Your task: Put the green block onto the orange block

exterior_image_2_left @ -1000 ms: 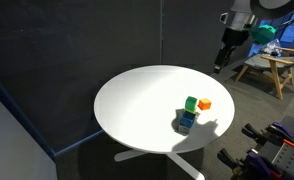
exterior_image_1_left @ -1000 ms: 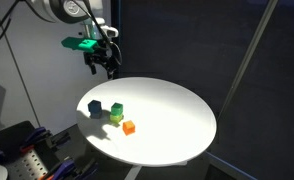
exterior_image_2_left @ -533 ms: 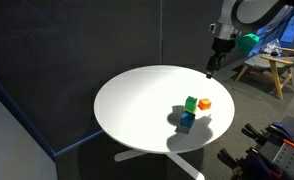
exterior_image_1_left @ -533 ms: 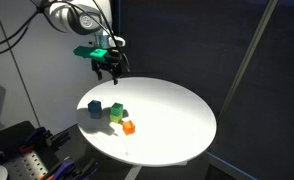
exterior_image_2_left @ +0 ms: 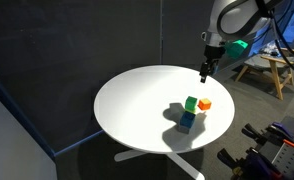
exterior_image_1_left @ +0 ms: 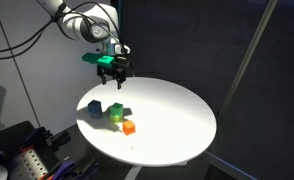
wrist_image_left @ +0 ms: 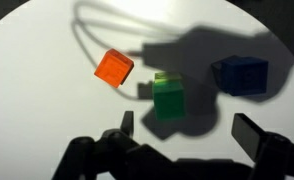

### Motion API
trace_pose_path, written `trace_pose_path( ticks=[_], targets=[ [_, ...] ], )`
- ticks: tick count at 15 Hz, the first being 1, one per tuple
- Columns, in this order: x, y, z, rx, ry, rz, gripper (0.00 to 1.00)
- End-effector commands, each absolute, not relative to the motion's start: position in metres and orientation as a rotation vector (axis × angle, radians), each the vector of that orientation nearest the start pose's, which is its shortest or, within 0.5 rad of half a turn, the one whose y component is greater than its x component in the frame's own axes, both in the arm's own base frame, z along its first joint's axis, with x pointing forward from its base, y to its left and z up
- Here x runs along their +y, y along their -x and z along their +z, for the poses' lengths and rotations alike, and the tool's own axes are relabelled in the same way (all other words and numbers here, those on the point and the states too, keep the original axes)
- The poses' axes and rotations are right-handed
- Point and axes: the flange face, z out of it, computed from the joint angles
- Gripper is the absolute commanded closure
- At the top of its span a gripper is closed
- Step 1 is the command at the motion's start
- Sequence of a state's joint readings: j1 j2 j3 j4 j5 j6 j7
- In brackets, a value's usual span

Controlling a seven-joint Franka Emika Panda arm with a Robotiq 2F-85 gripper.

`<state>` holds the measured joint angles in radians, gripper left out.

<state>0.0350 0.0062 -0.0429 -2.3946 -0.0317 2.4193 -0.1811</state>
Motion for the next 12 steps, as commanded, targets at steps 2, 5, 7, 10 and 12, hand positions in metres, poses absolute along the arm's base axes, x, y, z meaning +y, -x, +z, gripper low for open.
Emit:
trace_pose_path(
  ticks=[2, 5, 7, 10, 12],
  targets=[
    [-0.003, -0.498, 0.311, -0.313, 3.149, -0.010, 0.00],
    [-0.002, -0.497, 0.309, -0.316, 3.148, -0.004, 0.00],
    [-0.002, -0.497, 0.309, -0.316, 3.148, -0.004, 0.00],
    [-0.001, -0.499, 0.307, -0.315, 3.150, -0.006, 0.00],
    [0.003, -0.501, 0.303, -0.319, 3.152, -0.013, 0.00]
  ],
)
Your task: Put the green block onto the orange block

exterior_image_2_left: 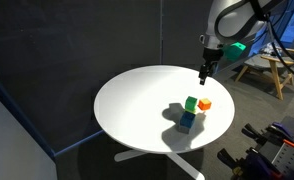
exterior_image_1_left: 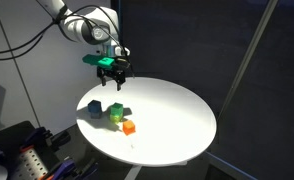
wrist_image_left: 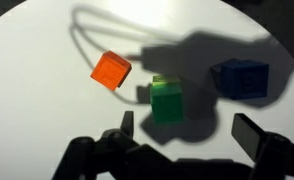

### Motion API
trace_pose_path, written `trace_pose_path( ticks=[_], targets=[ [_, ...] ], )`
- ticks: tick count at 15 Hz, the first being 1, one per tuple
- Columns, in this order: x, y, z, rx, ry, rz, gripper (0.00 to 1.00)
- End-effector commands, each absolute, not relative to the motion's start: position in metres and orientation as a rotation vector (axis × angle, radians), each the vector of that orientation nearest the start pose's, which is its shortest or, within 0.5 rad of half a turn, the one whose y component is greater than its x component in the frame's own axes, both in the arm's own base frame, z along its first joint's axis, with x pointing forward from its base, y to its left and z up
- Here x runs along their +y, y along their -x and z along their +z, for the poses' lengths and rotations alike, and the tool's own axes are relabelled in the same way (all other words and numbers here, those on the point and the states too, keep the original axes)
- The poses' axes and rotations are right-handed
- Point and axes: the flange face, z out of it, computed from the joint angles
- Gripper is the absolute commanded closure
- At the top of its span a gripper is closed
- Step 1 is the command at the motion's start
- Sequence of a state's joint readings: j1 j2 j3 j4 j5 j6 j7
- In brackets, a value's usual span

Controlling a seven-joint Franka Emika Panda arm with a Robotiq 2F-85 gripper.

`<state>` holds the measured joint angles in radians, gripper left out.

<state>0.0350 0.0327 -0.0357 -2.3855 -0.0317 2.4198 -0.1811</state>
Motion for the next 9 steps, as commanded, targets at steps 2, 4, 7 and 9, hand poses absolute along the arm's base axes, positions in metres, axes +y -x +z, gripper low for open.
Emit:
trace_pose_path(
  ticks=[2, 4, 7, 9],
  targets=[
    [0.007, -0.504, 0.298, -0.335, 3.147, -0.014, 0.00],
    [0.009, -0.508, 0.291, -0.335, 3.145, -0.022, 0.00],
    [0.009, -0.512, 0.281, -0.326, 3.144, -0.016, 0.00],
    [0.007, -0.515, 0.274, -0.311, 3.146, -0.012, 0.00]
  ],
)
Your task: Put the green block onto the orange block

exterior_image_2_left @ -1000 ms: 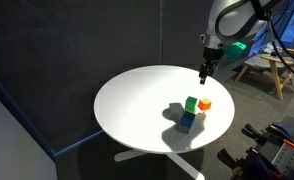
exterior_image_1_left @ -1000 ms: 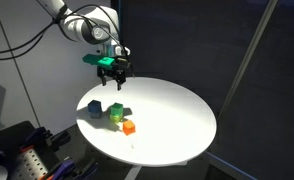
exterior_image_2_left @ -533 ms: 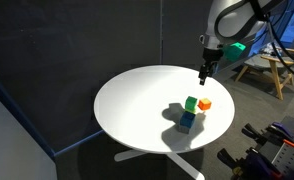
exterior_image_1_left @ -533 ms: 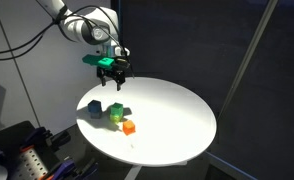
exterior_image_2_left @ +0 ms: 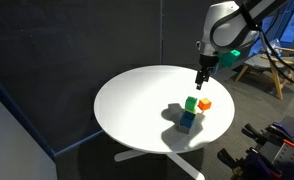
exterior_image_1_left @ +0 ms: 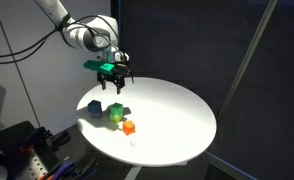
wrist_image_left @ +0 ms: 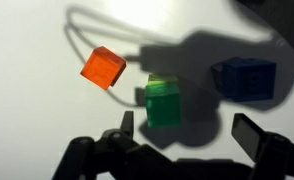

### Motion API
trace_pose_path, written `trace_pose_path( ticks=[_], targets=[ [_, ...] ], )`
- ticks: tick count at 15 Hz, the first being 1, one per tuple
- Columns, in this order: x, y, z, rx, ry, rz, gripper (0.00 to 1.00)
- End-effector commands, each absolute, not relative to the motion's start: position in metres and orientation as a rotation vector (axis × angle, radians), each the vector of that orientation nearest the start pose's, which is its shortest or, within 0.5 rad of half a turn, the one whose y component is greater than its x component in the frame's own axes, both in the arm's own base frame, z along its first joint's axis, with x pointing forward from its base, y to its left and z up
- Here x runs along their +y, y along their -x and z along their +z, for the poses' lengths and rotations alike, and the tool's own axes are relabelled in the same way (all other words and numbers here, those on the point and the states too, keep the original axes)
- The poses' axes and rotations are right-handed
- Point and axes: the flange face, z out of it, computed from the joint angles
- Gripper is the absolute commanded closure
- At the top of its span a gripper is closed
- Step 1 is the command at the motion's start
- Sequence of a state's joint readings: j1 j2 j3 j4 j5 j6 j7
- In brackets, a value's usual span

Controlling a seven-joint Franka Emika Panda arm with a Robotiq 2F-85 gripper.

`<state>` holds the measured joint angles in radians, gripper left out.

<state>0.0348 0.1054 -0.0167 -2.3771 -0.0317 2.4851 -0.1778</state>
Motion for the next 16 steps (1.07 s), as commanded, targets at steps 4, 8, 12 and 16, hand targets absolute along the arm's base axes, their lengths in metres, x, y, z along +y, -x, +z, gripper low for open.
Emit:
trace_pose_path(
  ticks=[4, 8, 12, 16],
  targets=[
    [0.002, -0.521, 0.261, -0.234, 3.154, -0.004, 0.00],
    [-0.002, -0.526, 0.249, -0.175, 3.156, 0.005, 0.00],
    [-0.003, -0.531, 0.237, -0.170, 3.157, 0.013, 0.00],
    [-0.005, -0.538, 0.225, -0.187, 3.161, 0.009, 0.00]
  ],
)
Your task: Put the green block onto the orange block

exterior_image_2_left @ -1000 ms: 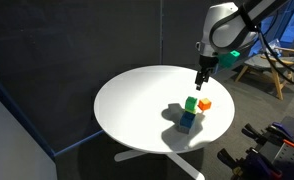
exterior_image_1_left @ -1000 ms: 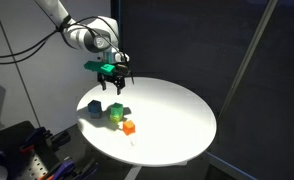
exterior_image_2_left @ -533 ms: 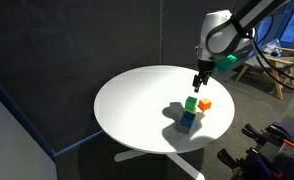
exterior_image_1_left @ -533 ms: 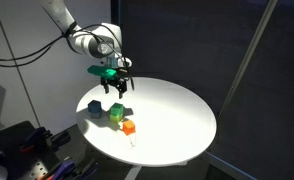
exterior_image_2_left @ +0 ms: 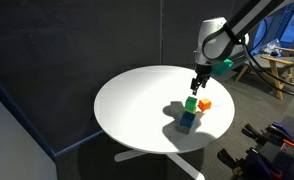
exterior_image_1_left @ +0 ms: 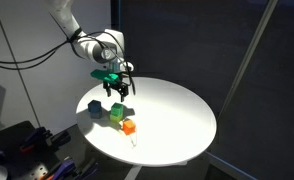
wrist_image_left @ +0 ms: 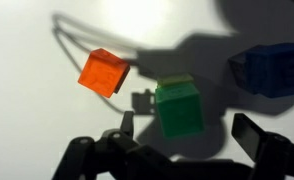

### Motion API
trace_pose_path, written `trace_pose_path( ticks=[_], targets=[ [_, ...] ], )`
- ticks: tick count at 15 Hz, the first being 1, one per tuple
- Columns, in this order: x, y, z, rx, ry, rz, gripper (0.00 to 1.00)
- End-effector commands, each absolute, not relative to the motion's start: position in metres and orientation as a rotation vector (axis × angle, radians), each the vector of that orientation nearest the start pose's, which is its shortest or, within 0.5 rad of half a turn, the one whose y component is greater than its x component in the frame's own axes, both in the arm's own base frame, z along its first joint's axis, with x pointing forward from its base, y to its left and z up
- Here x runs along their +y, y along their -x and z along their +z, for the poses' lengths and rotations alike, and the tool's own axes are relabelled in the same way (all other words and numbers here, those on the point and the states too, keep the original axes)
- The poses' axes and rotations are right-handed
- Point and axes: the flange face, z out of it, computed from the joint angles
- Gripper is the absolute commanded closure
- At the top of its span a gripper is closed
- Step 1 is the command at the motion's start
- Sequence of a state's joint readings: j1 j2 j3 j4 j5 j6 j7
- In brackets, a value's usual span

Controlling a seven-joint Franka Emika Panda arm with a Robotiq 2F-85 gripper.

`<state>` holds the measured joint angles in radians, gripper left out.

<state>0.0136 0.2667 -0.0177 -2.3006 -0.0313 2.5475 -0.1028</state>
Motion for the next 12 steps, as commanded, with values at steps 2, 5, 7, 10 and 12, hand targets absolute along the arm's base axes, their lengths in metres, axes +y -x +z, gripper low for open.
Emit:
trace_pose_path(
  ticks=[2, 5, 7, 10, 12],
  targets=[
    [-0.004, -0.541, 0.220, -0.199, 3.162, -0.002, 0.00],
    [-0.002, -0.544, 0.211, -0.215, 3.163, -0.004, 0.00],
    [0.000, -0.546, 0.203, -0.224, 3.162, 0.001, 0.00],
    [0.002, -0.547, 0.192, -0.239, 3.156, 0.017, 0.00],
    [0.003, -0.548, 0.185, -0.260, 3.152, 0.031, 0.00]
  ],
)
